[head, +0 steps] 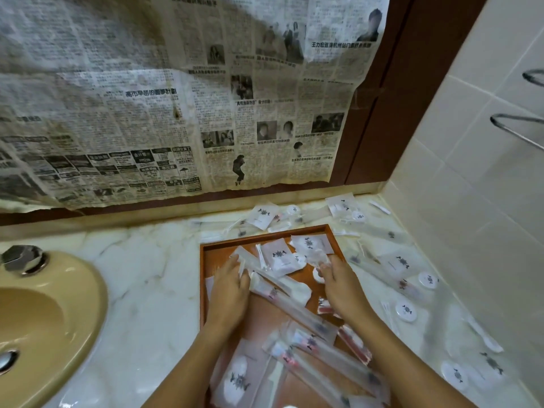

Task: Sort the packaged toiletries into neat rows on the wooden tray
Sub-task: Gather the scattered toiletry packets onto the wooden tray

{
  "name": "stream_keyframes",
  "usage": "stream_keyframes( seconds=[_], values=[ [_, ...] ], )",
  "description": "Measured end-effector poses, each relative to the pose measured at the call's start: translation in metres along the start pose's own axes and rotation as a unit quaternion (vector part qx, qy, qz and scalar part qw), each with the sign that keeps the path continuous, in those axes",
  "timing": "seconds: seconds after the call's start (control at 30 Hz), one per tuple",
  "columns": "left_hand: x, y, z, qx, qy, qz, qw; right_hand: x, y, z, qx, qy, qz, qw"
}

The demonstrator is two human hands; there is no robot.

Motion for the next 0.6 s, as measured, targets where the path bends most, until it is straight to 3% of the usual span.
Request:
stream_keyframes(
  seconds=[0.17, 0.37, 0.6],
  values=[
    [0.005, -0.020, 0.018, 0.034, 0.017, 0.031, 0.999, 0.001, -0.025, 0.052, 0.043, 0.066, -0.075, 0.994],
    [0.017, -0.043, 0.021, 0.045, 0.062, -0.010, 0.997, -0.005, -0.042, 0.071, 0.129, 0.082, -0.099, 0.983],
    [-0.003, -0.049, -0.003, 0.039, 0.082, -0.075, 0.993, -0.019, -0.043, 0.056, 0.132, 0.128, -0.131, 0.974]
  ],
)
Point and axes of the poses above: each hand's wrist, its own z-axis towards the middle knuckle, its own y-axis out of the back of the hand, x = y × z, the point moved 4 cm from there along z, towards the middle knuckle, and after that the axes turned 8 degrees about -x, right-handed, at the moved point
